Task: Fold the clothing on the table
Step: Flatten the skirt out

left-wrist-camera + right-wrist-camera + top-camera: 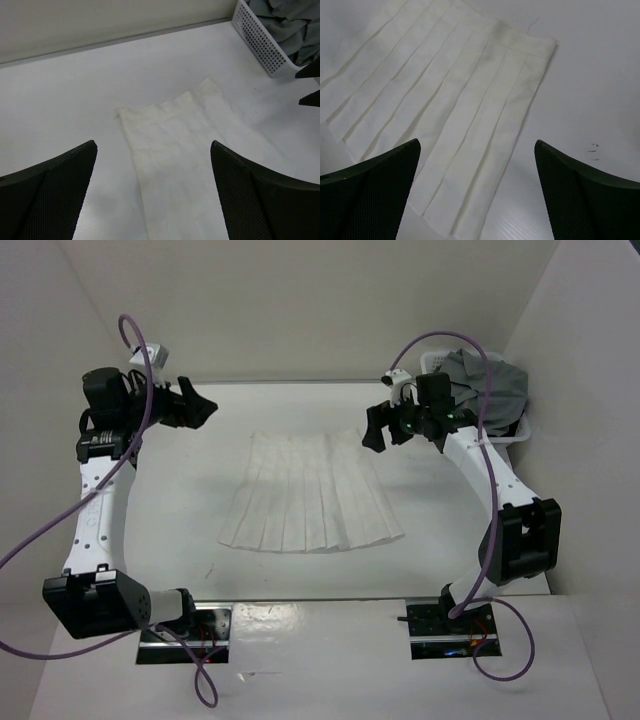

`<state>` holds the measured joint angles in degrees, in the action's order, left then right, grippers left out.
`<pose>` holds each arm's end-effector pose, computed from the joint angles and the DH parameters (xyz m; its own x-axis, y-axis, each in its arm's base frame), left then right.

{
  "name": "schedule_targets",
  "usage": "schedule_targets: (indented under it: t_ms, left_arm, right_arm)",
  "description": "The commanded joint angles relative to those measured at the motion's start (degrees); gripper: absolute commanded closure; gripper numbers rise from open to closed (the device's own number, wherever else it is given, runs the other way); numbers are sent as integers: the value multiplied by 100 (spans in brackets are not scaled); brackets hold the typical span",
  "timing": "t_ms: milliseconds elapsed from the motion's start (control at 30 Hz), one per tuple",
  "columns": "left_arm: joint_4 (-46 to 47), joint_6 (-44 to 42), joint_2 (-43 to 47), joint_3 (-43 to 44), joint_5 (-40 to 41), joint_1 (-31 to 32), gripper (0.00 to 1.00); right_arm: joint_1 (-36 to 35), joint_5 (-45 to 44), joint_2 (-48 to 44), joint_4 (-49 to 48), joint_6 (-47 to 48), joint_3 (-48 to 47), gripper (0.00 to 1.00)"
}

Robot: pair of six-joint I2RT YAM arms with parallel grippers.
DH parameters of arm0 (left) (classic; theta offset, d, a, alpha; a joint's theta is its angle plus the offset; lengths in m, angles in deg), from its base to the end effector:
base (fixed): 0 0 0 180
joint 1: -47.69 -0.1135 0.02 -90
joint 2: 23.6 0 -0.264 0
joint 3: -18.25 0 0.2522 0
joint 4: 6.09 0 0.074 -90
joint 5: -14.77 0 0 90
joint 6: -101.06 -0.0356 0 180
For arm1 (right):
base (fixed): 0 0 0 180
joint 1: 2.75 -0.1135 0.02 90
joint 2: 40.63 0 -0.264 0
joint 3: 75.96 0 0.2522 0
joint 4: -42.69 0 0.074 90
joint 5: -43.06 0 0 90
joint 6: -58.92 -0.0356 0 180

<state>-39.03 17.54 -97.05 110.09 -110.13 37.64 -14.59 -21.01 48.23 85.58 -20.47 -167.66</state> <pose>0.2832 0.0295 0.4202 -0.2912 -0.1456 -0.9455 0.3717 0.8935 -0.2521 0.3372 0.0866 0.3217 -0.5247 -0.2792 -0.8042 -0.6193 0.7733 0.1356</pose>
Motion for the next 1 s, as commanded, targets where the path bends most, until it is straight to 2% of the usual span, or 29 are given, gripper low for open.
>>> schedule_targets:
  t_ms: [0,167,233,267,367,433,533,633,733,867,967]
  left_arm:
    - [907,249,25,-4,-1080,-217,0]
    - [1108,379,-388,-171,-2063,-595,2]
    - [1450,730,-459,-398,-2065,-665,10]
    - [1452,836,-547,-460,-2144,-744,10]
    - [1531,680,-888,-566,-2049,-745,0]
    - [1216,512,-1179,-435,-1908,-745,0]
    - [417,311,-2162,302,-1477,-745,0]
    - [-655,-207,-3688,1347,-1721,-745,3]
    - [-1158,-515,-4429,1876,-1793,-622,3]
    - [-1211,-771,-4810,2070,-1591,-254,3]
    - [-1587,-1227,-5152,2351,-1416,-16,4]
  right_arm:
    - [67,175,-158,-285,81,41,1]
    - [67,175,-97,-285,134,41,1]
    - [67,227,-97,-285,134,41,1]
    - [67,228,-45,-285,134,41,1]
    - [67,281,-44,-232,187,41,1]
    - [67,281,8,-232,187,93,1]
    - [67,281,70,-232,187,94,1]
    - [67,281,210,-232,248,94,1]
    - [67,333,263,-153,248,32,1]
    - [67,333,395,-153,248,32,1]
    - [67,333,544,-100,248,-29,1]
